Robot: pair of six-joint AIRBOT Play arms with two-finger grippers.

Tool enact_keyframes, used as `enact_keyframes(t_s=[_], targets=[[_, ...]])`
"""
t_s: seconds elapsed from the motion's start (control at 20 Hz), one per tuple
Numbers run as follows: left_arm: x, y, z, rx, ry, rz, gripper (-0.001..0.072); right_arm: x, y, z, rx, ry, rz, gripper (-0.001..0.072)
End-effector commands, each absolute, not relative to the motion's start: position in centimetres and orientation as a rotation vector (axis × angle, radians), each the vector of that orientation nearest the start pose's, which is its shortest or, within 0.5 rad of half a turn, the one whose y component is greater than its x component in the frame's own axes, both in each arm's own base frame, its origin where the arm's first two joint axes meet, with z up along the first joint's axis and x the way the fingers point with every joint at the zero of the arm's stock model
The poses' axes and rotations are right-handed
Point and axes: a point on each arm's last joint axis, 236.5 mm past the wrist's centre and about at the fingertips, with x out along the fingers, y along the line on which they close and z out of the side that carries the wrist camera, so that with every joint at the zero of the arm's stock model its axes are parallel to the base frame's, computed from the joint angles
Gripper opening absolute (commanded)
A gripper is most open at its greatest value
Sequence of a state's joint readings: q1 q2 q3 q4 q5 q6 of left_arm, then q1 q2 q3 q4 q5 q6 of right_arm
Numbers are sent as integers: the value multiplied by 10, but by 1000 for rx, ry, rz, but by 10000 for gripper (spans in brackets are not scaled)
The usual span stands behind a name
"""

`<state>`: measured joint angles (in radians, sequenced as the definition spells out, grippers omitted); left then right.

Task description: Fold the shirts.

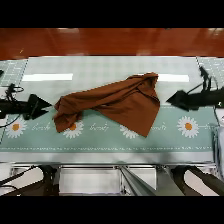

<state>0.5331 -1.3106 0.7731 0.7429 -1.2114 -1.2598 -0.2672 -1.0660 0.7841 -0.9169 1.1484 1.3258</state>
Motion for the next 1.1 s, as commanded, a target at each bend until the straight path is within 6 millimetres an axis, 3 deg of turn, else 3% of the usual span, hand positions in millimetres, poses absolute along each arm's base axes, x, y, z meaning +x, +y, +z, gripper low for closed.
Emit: enact_keyframes(t_s=[0.0,0.1,0.35,0.45,0.65,0.85,1.05], targets=[[325,-13,-72,-1123,1291,-180,501,280,63,-26,645,1248,250,405],[332,-14,-75,-1088,1266,-175,501,276,66,-26,649,1262,262,405],[370,-42,-69,-1096,1146,-233,479,276,68,-24,663,1262,270,405],[379,-54,-57,-1075,1109,-306,26,270,67,-28,651,1289,263,404],[388,-57,-30,-1058,1084,-390,25,247,36,-55,599,1404,79,405],[395,-55,-17,-1039,1064,-421,26,216,69,-77,751,1515,138,405],[394,-55,-18,-1034,1069,-421,26,219,87,-88,853,1541,195,404]])
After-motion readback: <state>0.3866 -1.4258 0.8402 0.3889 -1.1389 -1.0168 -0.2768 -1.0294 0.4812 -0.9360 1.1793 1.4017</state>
